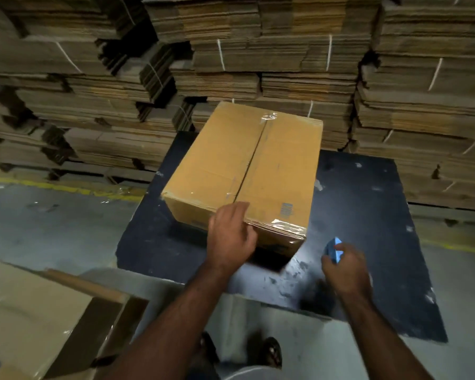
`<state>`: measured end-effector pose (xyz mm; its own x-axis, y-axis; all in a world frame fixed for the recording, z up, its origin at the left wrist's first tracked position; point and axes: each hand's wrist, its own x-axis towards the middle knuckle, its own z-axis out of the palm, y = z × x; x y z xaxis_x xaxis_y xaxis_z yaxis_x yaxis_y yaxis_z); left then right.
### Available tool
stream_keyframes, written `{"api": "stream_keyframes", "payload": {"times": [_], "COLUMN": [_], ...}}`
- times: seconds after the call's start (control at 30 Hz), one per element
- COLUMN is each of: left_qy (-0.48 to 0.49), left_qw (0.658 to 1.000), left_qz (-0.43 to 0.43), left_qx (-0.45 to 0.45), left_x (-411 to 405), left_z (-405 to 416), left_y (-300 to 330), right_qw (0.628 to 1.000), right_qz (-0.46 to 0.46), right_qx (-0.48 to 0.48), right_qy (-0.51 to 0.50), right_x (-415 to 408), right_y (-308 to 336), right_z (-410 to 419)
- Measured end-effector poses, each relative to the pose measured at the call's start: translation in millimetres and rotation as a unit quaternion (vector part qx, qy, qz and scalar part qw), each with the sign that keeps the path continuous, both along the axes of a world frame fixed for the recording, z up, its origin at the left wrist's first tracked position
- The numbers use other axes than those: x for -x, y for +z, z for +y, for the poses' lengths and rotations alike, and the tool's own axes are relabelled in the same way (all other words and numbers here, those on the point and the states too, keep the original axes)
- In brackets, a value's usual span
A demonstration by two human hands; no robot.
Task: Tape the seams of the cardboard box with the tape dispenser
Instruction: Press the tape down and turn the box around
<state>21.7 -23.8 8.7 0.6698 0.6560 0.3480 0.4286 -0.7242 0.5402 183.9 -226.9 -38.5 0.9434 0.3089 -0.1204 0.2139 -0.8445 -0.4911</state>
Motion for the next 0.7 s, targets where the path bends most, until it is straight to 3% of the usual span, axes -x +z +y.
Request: {"api": "stream_keyframes", "payload": {"times": [0.07, 0.13, 0.23, 0.33, 0.47, 0.57, 0.7], "left_qy": [0.128, 0.25, 0.359, 0.368, 0.319, 0.252, 0.222], "left_qw": [0.985, 0.94, 0.865, 0.807, 0.692, 0.661, 0.633], "left_qz": [-0.053, -0.102, -0.15, -0.106, -0.106, -0.073, -0.109], "left_qx": [0.101, 0.208, 0.317, 0.45, 0.639, 0.703, 0.733], "left_x": [21.4, 42.7, 72.4, 93.2, 108.5, 110.2, 110.0], "left_z": [36.6, 74.4, 126.7, 171.4, 191.0, 194.5, 209.6], "left_y": [9.2, 15.9, 16.0, 1.0, -10.4, -14.1, -20.3], "right_qw": [0.991, 0.972, 0.943, 0.91, 0.88, 0.861, 0.853], "right_qz": [-0.057, -0.101, -0.089, -0.093, -0.088, -0.099, -0.126], "right_qx": [-0.121, -0.198, -0.219, -0.157, -0.058, -0.013, 0.036], "right_qy": [0.017, 0.073, 0.233, 0.372, 0.463, 0.499, 0.505], "right_x": [15.0, 32.5, 64.6, 97.9, 130.7, 144.4, 153.6], "right_y": [21.3, 44.0, 63.6, 62.1, 53.9, 50.1, 48.2], "right_z": [29.1, 70.1, 144.0, 213.2, 281.9, 310.2, 323.3]}}
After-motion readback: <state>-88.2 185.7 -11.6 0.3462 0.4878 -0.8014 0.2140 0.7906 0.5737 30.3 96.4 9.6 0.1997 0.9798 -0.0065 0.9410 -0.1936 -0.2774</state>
